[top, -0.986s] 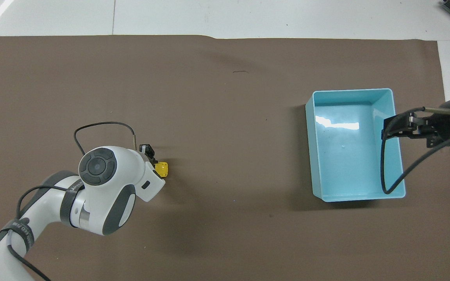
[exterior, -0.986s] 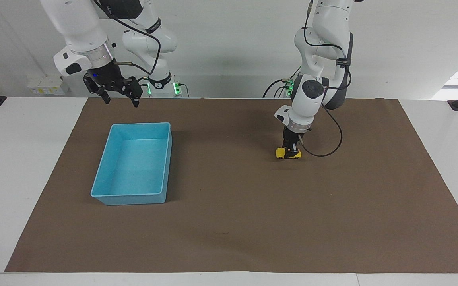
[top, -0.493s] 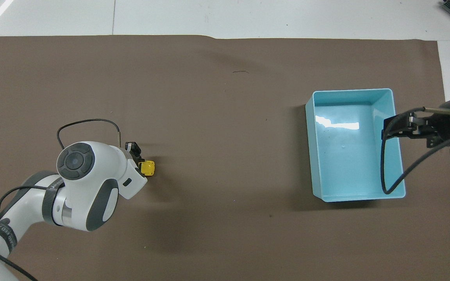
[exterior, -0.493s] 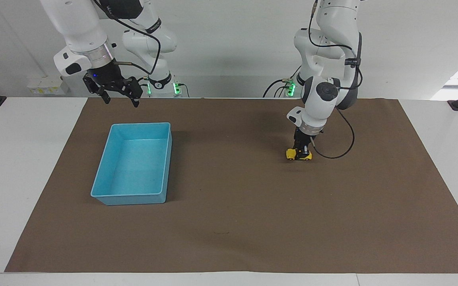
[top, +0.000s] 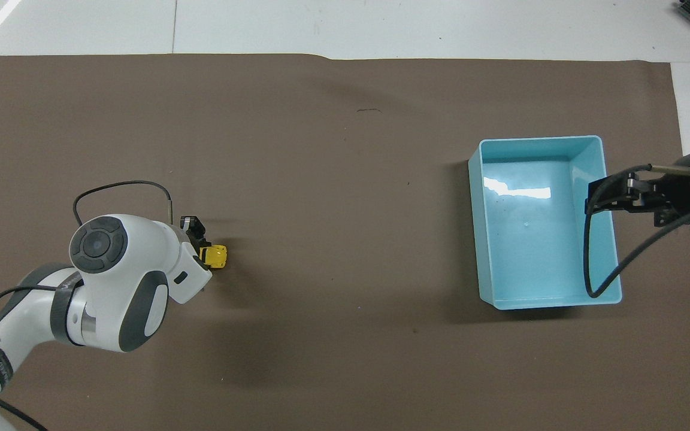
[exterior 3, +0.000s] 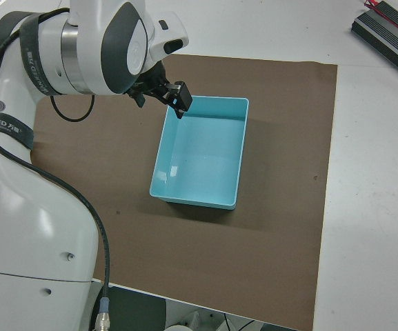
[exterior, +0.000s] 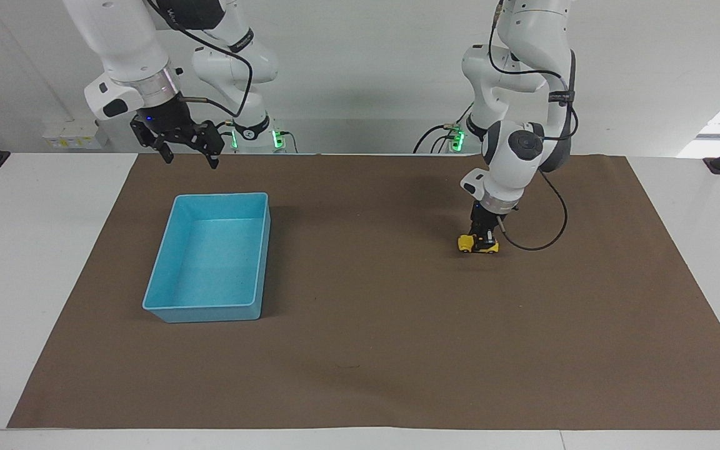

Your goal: Wind up and store yellow beetle car

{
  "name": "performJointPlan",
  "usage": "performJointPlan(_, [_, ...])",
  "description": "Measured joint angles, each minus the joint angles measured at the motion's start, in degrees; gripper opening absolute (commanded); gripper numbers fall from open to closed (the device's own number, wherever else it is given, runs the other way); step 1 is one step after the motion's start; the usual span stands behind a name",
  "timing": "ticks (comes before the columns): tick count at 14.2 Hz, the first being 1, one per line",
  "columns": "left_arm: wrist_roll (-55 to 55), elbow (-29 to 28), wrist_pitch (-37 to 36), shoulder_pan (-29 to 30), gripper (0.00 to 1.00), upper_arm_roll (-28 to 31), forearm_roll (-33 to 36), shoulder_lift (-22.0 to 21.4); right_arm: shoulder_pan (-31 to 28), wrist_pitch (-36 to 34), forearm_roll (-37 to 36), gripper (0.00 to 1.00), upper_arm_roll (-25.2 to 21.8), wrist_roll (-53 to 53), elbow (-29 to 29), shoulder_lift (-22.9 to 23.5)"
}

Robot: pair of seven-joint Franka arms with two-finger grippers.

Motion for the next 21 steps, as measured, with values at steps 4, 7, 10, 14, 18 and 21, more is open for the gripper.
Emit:
performJointPlan(4, [0.87,-0.13,-0.05,0.91,0.00,0.09,0.00,-0.10,0.00,0.00,0.00,1.00,0.00,0.00,0.00,0.00])
performJointPlan(7, [0.89,-0.14,-0.05,0.92,0.53,0.11,0.00,-0.11,0.00,0.00,0.00,1.00,0.00,0.00,0.00,0.00])
performJointPlan(10, [0.89,0.00,-1.28,0.95,1.00,0.23,0.00,0.64,0.00,0.00,0.00,1.00,0.00,0.00,0.00,0.00])
performJointPlan(14, [-0.12,8.76,-16.16,1.25,1.00,0.91,0.00,0.48,0.00,0.00,0.00,1.00,0.00,0.00,0.00,0.00])
performJointPlan(18, [-3.64,17.43,-24.06,4.56,1.00,1.09,0.00,-2.29,0.00,0.00,0.00,1.00,0.00,0.00,0.00,0.00])
performJointPlan(21, [-8.62,19.21,-24.46,7.83,1.00,1.24,0.00,-4.88,-0.01,0.00,0.00,1.00,-0.05,0.00,0.00,0.00])
